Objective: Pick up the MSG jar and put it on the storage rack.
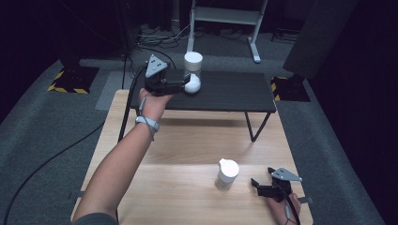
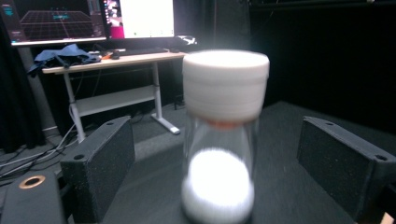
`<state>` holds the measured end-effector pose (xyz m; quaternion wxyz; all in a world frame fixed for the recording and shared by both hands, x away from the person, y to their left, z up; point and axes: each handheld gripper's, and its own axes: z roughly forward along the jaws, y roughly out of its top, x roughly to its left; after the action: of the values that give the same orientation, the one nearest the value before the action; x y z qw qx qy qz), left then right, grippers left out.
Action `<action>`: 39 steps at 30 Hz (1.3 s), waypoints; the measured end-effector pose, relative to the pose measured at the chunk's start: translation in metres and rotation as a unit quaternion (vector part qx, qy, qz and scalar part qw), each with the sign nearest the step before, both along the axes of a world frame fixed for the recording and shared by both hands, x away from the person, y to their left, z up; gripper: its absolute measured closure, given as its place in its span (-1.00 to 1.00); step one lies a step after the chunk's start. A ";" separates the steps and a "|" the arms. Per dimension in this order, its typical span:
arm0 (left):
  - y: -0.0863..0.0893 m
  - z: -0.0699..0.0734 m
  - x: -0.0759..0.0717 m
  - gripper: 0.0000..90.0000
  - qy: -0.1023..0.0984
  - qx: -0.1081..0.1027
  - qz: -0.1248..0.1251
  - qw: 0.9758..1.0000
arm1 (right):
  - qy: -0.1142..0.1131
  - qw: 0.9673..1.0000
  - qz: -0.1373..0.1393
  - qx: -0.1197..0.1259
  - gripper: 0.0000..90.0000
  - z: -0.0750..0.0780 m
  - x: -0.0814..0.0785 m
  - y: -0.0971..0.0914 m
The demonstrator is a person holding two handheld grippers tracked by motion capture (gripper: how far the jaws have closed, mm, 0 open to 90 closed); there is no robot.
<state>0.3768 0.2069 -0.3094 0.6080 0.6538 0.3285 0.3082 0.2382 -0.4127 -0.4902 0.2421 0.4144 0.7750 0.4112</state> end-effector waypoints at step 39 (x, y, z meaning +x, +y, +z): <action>0.038 -0.168 -0.119 -0.75 0.182 0.079 -0.026 0.980 | 0.001 1.000 0.005 0.000 -0.88 0.000 0.000 -0.001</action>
<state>0.2582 0.2451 -0.4775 0.4922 0.7531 0.3912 0.1937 0.2379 -0.4135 -0.4901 0.2398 0.4110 0.7772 0.4118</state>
